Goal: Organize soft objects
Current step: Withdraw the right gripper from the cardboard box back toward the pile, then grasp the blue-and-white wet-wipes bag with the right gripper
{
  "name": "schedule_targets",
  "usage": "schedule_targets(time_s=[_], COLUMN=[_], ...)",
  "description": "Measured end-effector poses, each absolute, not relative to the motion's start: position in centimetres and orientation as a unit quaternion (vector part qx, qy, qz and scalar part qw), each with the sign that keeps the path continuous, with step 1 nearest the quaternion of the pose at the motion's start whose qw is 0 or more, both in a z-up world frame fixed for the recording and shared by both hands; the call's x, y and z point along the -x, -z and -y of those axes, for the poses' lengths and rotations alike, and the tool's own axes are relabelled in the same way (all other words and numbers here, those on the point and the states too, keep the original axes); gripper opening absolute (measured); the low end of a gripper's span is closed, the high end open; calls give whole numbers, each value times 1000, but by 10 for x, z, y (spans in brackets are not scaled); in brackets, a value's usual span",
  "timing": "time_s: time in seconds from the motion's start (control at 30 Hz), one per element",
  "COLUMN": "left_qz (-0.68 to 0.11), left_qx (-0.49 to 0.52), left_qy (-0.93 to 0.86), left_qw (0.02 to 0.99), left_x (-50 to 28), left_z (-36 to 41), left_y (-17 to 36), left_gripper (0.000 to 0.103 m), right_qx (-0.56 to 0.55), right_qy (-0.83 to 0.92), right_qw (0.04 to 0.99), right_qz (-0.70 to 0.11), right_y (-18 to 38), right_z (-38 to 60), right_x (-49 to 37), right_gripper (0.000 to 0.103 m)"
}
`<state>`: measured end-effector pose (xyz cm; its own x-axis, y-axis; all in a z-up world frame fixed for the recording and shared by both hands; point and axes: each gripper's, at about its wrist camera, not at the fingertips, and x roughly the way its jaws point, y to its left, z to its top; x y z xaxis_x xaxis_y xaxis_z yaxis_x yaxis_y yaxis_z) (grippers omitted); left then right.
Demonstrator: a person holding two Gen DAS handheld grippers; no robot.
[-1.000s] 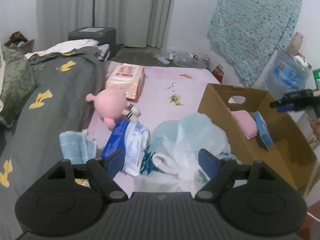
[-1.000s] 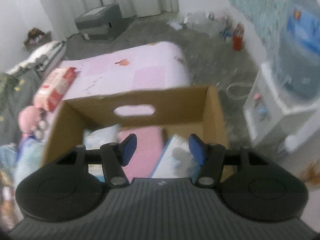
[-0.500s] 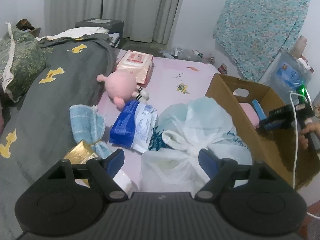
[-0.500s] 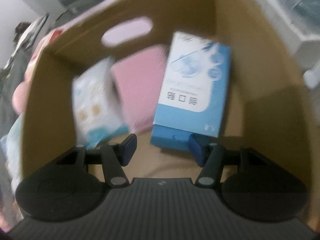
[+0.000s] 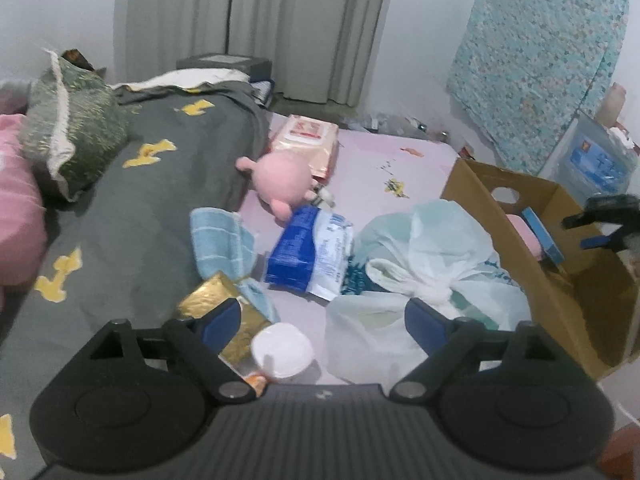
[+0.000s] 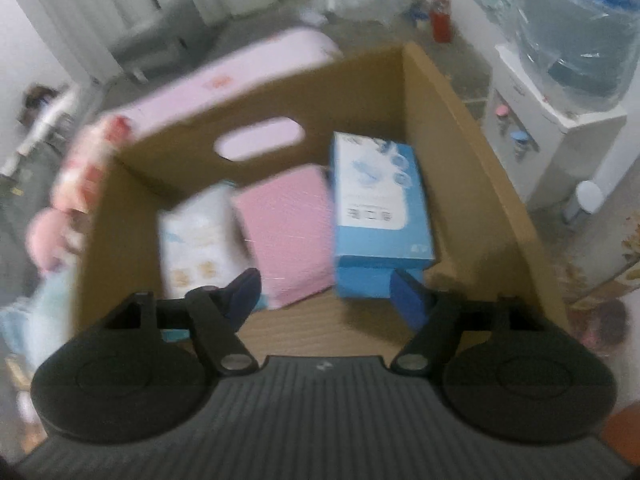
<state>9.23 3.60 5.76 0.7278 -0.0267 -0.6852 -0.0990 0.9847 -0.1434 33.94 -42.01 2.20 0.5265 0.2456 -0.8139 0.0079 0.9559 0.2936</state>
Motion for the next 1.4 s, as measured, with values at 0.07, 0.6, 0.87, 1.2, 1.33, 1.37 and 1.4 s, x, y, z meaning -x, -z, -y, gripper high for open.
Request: schedule_targets(time_s=[0.07, 0.6, 0.87, 1.2, 1.33, 1.37, 1.4], left_qz=[-365, -348, -335, -322, -376, -386, -396], left_qx=[83, 41, 9, -28, -54, -58, -63], left_qy=[-24, -77, -98, -12, 31, 31, 34], left_qw=[927, 934, 937, 946, 924, 920, 916], left_x=[-88, -60, -65, -150, -198, -207, -216], left_z=[-38, -29, -27, -25, -20, -19, -18], left_y=[-60, -53, -37, -29, -13, -8, -3], left_gripper=[94, 97, 96, 89, 90, 90, 90], right_qx=[-162, -306, -282, -295, -270, -269, -268], right_qy=[-99, -363, -397, -390, -349, -336, -323], right_qw=[865, 771, 733, 685, 691, 688, 684], right_qz=[-465, -425, -475, -541, -573, -585, -597], right_y=[-38, -65, -51, -20, -8, -3, 3], right_z=[419, 290, 214, 143, 113, 109, 104], right_x=[-324, -250, -260, -310, -346, -352, -360], right_gripper=[79, 85, 85, 85, 85, 85, 85])
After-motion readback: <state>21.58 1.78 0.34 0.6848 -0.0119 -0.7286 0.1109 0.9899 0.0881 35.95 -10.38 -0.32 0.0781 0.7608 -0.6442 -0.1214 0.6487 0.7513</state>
